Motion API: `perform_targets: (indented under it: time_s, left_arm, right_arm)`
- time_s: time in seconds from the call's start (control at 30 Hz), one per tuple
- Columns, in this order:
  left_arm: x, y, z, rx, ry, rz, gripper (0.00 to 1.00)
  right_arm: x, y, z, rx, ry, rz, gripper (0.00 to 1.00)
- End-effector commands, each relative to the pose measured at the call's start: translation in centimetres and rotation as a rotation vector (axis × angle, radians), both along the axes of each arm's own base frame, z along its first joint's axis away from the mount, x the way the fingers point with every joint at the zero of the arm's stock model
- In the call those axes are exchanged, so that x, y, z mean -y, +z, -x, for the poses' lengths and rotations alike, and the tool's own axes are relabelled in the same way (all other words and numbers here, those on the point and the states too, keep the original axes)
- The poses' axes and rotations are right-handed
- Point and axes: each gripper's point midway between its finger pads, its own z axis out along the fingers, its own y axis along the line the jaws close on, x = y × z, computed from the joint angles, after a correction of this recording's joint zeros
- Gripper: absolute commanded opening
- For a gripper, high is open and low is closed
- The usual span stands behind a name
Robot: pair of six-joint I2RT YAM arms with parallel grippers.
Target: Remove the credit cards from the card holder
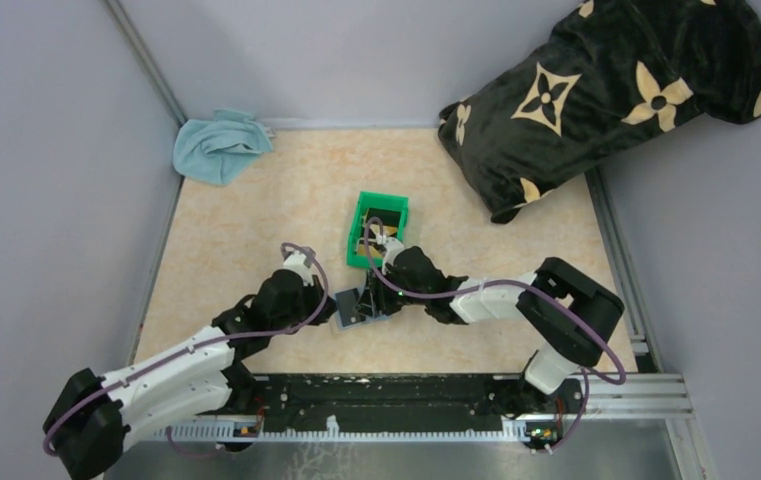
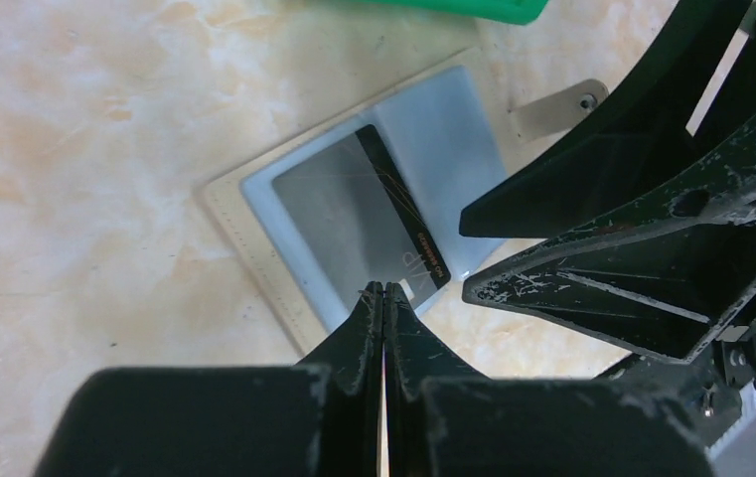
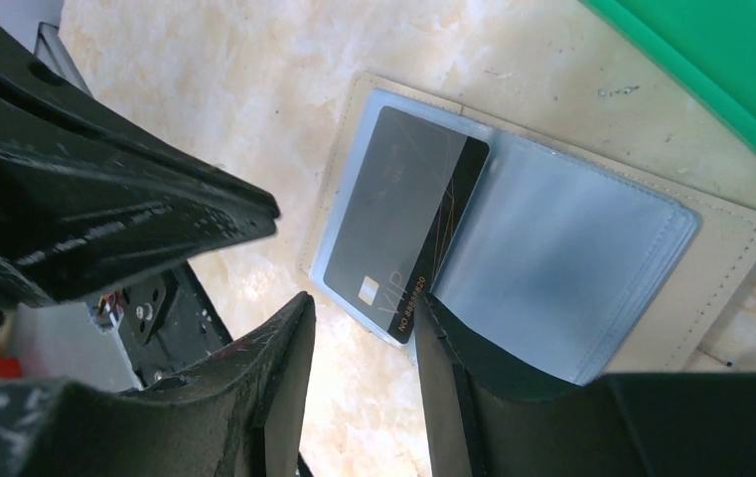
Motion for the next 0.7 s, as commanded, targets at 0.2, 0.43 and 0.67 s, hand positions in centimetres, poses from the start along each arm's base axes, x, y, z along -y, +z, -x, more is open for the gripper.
perform_targets:
  time_s: [0.2,0.43,0.67]
  left_arm:
    - [0.9,-3.4,0.8,-0.071,-0.076,-0.044,0.00]
    - [0.3,-4.0,1.1,-0.075,-0.067,-0.062,0.00]
    - [0.1,-5.1,1.4,-0.102,-0.069,-0.078,0.00]
  right_arm:
    - [-0.3,1.6,-0.6,0.014,0.000,-0.100,0.52]
    - [-0.4,0.9,-0.4,-0.003,0.008,-0.105,0.52]
    - [-0.6,0.5,-0.3,-0.009,0.017,-0.104,0.52]
